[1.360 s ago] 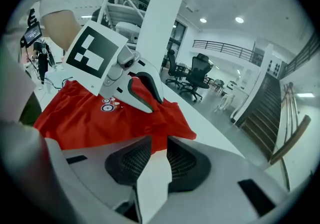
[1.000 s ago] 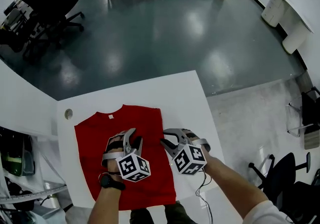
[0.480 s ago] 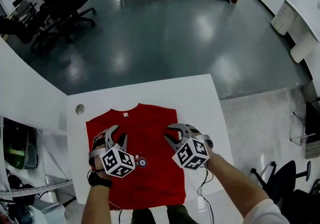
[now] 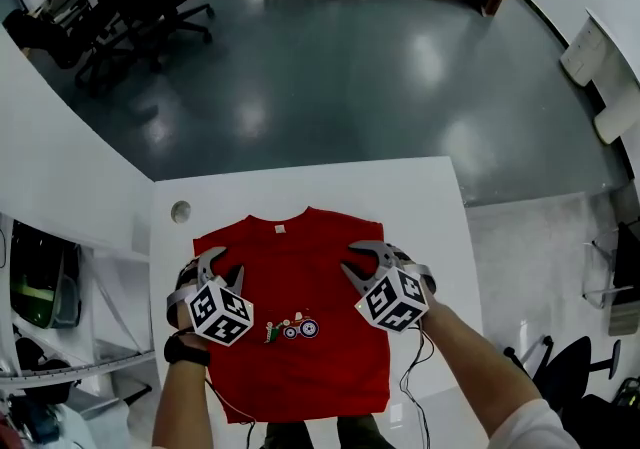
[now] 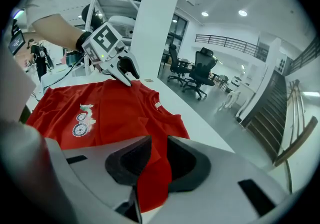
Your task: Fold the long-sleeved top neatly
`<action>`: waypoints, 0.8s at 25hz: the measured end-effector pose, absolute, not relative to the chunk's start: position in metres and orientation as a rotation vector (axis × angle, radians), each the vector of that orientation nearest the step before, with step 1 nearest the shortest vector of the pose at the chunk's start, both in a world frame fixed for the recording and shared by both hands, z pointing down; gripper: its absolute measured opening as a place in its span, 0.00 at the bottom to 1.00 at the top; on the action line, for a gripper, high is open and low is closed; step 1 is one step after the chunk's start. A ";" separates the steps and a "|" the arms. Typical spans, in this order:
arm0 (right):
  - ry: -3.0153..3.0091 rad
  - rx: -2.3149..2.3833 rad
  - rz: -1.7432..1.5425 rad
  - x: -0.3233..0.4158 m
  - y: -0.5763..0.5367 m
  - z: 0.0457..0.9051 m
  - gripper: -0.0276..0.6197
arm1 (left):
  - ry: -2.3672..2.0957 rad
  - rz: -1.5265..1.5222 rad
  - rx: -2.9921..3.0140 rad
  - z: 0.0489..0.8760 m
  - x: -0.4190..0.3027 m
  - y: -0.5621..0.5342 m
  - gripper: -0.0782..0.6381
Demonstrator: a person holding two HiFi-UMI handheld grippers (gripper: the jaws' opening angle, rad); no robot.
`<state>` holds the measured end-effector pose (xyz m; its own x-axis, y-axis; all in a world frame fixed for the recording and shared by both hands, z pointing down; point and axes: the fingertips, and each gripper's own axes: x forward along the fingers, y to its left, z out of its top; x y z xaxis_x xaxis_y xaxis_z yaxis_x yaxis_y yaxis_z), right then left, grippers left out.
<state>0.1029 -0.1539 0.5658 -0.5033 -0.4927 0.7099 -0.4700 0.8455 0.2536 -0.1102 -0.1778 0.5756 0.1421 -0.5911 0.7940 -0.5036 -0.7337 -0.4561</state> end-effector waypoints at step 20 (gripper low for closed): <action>-2.142 0.637 0.088 0.095 -0.164 0.593 0.22 | 1.290 -1.774 -2.284 0.612 -0.180 -0.222 0.31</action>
